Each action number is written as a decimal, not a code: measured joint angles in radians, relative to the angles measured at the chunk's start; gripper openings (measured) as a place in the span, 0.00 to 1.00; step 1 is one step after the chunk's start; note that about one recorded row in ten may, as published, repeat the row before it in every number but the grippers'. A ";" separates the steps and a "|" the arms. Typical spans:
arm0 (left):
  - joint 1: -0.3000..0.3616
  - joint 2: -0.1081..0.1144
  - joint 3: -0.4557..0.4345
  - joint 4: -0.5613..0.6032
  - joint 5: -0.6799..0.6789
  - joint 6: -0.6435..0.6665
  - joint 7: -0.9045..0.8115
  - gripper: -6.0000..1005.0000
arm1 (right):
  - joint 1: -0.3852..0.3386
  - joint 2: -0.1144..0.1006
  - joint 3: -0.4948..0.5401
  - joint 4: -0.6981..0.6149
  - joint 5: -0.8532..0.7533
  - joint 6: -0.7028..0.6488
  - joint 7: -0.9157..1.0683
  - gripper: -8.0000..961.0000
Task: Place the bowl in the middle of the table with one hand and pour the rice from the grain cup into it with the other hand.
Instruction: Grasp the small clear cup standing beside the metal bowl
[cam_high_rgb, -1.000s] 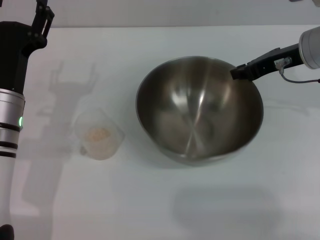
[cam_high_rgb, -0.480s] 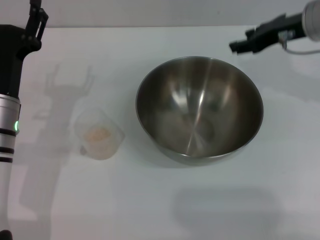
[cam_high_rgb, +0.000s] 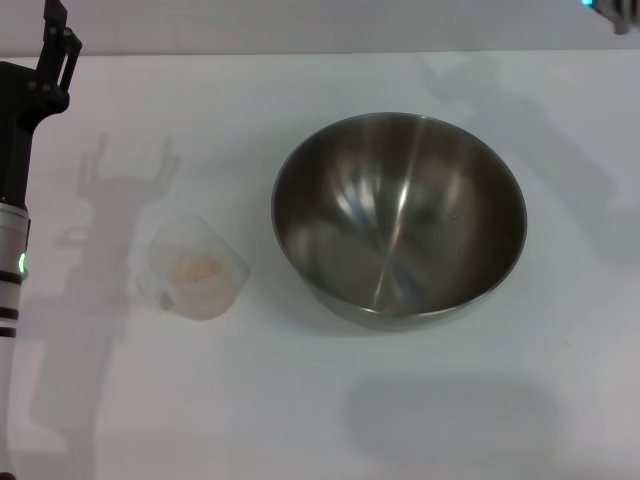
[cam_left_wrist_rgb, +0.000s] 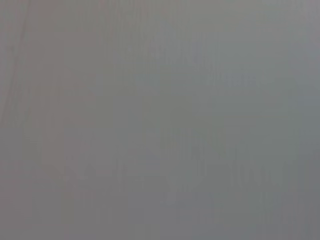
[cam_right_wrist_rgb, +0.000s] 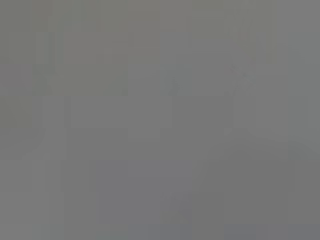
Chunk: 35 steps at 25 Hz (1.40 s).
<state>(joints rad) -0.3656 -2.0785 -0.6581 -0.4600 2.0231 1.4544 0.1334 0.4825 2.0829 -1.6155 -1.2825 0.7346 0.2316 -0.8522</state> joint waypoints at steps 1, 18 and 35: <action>0.000 0.000 0.000 0.000 0.000 0.000 0.000 0.84 | 0.000 0.000 0.000 0.000 0.000 0.000 0.000 0.55; 0.101 0.005 0.128 0.018 0.004 0.159 0.000 0.84 | 0.057 -0.005 -0.423 0.772 -0.130 -1.410 0.888 0.55; 0.286 0.005 0.489 0.070 0.000 0.235 0.012 0.84 | 0.031 -0.018 -0.396 1.011 -0.186 -1.614 1.053 0.55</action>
<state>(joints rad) -0.0796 -2.0732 -0.1695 -0.3899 2.0233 1.6898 0.1455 0.5140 2.0648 -2.0112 -0.2717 0.5482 -1.3829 0.2006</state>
